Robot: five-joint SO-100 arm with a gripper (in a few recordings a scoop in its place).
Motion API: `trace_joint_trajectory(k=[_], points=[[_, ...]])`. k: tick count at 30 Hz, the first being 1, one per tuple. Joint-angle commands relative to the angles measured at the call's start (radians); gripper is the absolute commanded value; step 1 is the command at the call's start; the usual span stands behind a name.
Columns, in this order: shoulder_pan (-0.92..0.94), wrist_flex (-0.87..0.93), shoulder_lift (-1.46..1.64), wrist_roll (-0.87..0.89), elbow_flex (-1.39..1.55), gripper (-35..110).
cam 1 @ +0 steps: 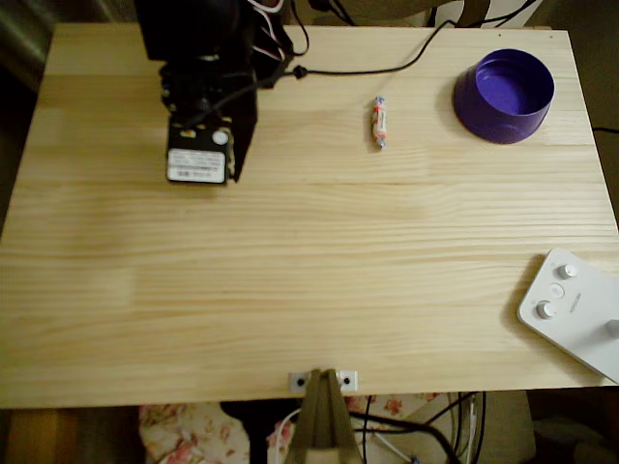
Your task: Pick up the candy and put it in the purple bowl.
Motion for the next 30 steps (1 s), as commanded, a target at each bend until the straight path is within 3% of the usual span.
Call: trace_joint_trajectory(k=[1, 19, 30], points=[[0.014, 0.006, 0.017, -0.015, -0.015, -1], [0.054, 0.058, 0.0, 0.127, -0.089, -1], [-0.003, 0.216, -0.052, 0.08, -0.321, -1]])
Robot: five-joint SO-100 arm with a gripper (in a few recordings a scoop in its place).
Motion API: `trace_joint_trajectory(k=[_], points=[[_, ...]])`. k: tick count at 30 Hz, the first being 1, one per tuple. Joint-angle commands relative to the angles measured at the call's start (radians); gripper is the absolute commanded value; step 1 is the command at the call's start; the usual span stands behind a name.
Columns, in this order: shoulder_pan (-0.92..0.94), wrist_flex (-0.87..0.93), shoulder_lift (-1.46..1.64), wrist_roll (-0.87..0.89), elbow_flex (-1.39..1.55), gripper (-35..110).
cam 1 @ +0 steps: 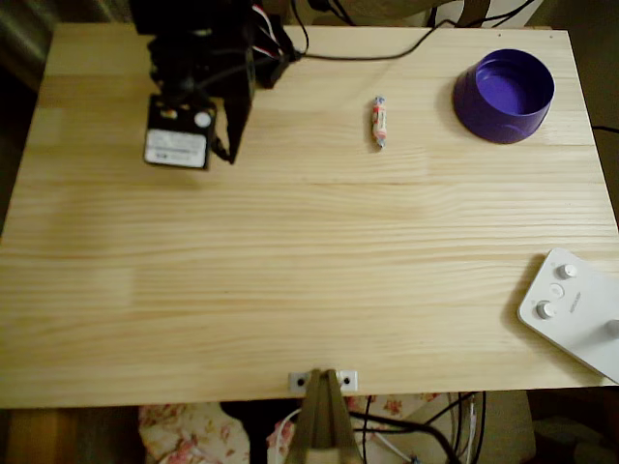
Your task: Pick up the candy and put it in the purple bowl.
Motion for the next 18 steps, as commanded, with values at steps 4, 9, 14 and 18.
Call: trace_joint_trajectory(k=[4, 9, 14, 18], points=[[-0.041, 0.06, -0.198, 0.02, -0.308, -1], [-0.101, 0.149, -0.364, 0.1, -0.508, -1], [-0.181, 0.221, -0.397, 0.158, -0.646, -1], [-0.215, 0.242, -0.4, 0.198, -0.686, -1]])
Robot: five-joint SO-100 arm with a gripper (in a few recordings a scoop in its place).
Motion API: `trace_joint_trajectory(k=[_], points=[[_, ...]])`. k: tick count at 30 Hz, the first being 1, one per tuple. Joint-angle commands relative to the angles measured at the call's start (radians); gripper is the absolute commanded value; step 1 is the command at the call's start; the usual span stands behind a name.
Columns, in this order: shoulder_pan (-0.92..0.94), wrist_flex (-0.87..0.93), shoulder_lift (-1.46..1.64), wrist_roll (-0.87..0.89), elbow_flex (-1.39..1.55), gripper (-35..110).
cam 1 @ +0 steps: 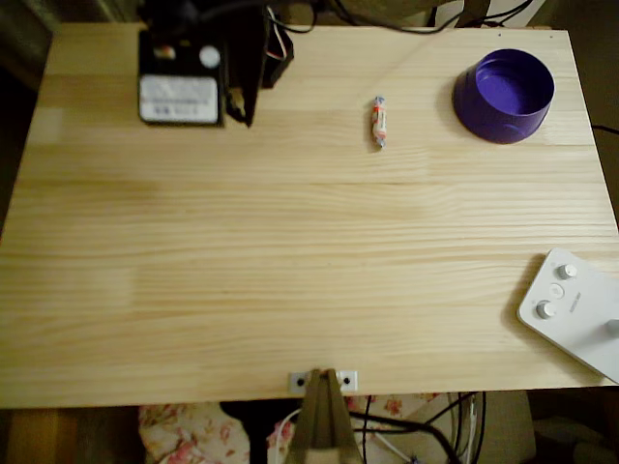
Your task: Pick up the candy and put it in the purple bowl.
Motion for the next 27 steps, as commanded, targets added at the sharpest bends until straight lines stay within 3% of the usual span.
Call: trace_joint_trajectory(k=[1, 13, 27], points=[[-0.031, 0.023, 0.003, 0.052, -0.129, -1], [-0.13, 0.179, -0.092, 0.262, -0.454, -1], [-0.405, 0.373, -0.253, 0.558, -0.801, -1]])
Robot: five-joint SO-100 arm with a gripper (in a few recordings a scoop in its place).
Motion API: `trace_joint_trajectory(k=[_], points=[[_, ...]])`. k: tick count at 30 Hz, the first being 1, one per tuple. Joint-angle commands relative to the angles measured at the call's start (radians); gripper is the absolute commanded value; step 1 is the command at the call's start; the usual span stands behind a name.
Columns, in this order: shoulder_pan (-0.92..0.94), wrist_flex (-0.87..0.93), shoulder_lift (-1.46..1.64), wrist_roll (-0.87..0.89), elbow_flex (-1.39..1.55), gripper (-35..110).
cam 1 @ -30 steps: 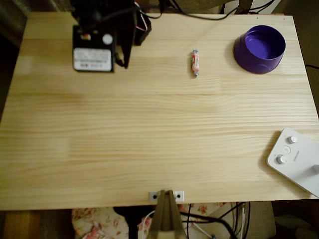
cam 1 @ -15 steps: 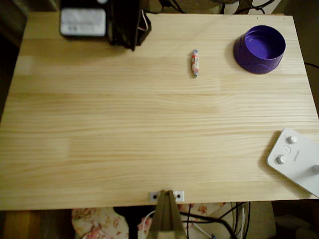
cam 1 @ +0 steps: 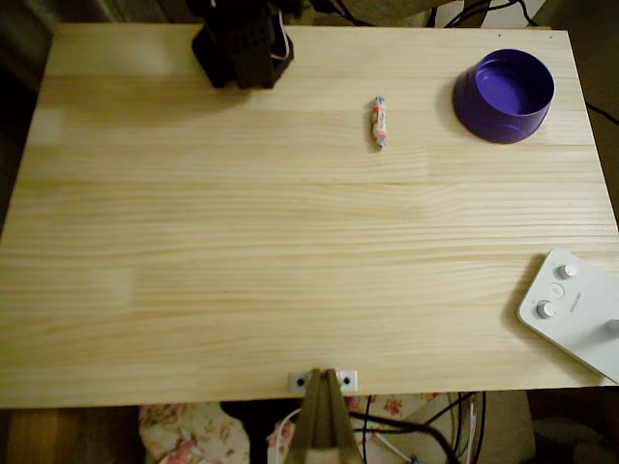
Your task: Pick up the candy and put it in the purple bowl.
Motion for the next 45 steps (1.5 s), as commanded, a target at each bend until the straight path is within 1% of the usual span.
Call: trace_joint_trajectory(k=[1, 4, 8, 14, 21, 25, 29, 31, 34, 40, 43, 45], points=[[-0.091, 0.069, -0.018, 0.115, -0.121, -1], [-0.156, 0.061, -0.054, 0.189, -0.123, -1], [-0.193, 0.046, -0.067, 0.287, -0.12, -1], [-0.316, 0.071, -0.1, 0.451, -0.109, -1], [-0.437, 0.044, -0.322, 0.563, -0.17, -1], [-0.486, -0.006, -0.413, 0.62, -0.176, -1], [-0.54, -0.018, -0.453, 0.727, -0.112, -1], [-0.569, -0.063, -0.428, 0.775, -0.037, -1], [-0.604, -0.17, -0.405, 0.792, 0.064, -1], [-0.698, -0.298, -0.436, 0.819, 0.196, -1], [-0.715, -0.327, -0.456, 0.805, 0.236, -1], [-0.723, -0.321, -0.488, 0.762, 0.235, -1]])
